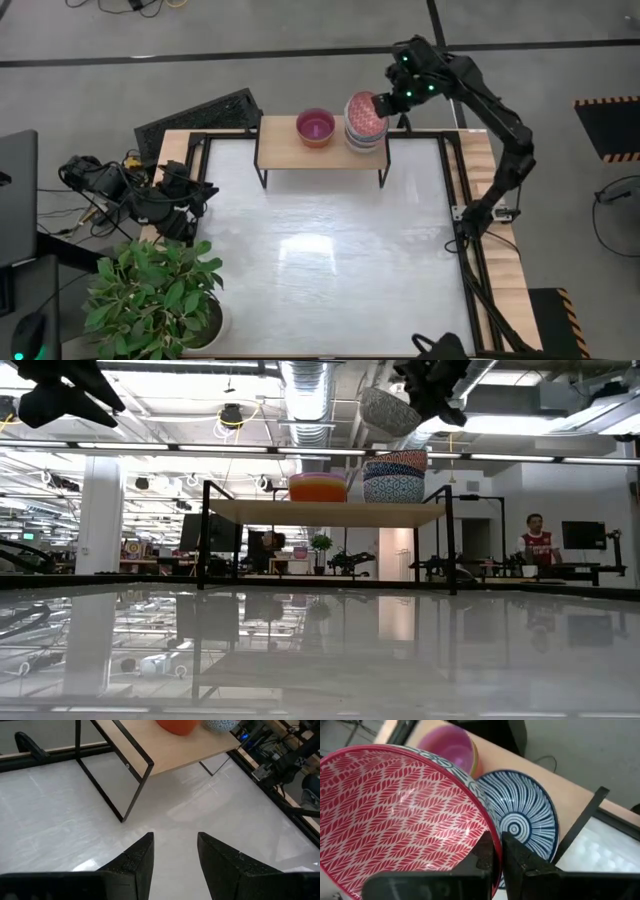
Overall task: Place and stack bowls onto a shelf
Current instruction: Stack the red patterned bowl on top of the blue patterned bowl on the shelf
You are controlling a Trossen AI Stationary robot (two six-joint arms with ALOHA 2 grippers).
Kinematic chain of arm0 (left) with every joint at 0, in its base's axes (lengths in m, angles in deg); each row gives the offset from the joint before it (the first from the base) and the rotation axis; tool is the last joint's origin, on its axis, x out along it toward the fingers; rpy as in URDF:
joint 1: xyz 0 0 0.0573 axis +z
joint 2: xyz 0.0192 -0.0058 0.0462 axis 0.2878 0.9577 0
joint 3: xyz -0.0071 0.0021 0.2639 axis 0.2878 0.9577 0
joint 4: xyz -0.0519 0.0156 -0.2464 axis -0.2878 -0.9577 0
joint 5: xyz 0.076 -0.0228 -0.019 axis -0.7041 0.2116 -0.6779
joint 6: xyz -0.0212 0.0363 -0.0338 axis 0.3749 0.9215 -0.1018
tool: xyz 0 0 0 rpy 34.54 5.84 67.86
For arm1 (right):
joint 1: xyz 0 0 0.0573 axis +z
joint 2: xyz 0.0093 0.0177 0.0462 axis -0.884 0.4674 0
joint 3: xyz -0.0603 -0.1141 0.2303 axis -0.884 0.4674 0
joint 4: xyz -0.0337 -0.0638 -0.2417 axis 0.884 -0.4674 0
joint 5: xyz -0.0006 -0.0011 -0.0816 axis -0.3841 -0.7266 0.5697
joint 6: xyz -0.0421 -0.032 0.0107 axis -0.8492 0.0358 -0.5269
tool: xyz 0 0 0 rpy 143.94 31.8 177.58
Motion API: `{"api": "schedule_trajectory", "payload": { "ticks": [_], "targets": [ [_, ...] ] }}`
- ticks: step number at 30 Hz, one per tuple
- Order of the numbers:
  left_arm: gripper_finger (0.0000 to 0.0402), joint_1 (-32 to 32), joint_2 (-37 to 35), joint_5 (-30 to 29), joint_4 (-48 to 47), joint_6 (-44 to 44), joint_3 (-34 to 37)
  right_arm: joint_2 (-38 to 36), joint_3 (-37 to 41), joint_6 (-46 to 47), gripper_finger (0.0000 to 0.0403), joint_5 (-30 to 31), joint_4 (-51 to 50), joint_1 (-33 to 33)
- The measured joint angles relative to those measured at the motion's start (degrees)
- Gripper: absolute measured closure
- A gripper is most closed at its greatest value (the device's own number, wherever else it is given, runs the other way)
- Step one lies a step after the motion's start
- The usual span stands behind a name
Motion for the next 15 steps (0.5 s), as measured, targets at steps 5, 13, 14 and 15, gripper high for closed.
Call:
{"api": "schedule_trajectory", "payload": {
  "ticks": [5, 13, 14, 15],
  "targets": [
    [0.0266, 0.01, 0.00, -0.10, 0.00, -0.23, -0.01, 2.34, 0.00, -1.70, 0.0365, 0.33, -1.34, -0.98],
    [0.0266, 0.00, 0.00, -0.39, 0.01, -0.25, 0.00, 2.54, -0.02, -2.81, 0.0365, 0.44, -1.64, -2.19],
    [0.0266, 0.01, 0.00, -0.44, 0.01, -0.25, 0.00, 2.54, -0.02, -2.83, 0.0365, 0.56, -1.61, -2.32],
    [0.0266, 0.00, 0.00, -0.73, 0.00, -0.24, 0.00, 2.54, -0.02, -2.83, 0.0365, 0.57, -1.63, -2.58]
  ]
}}
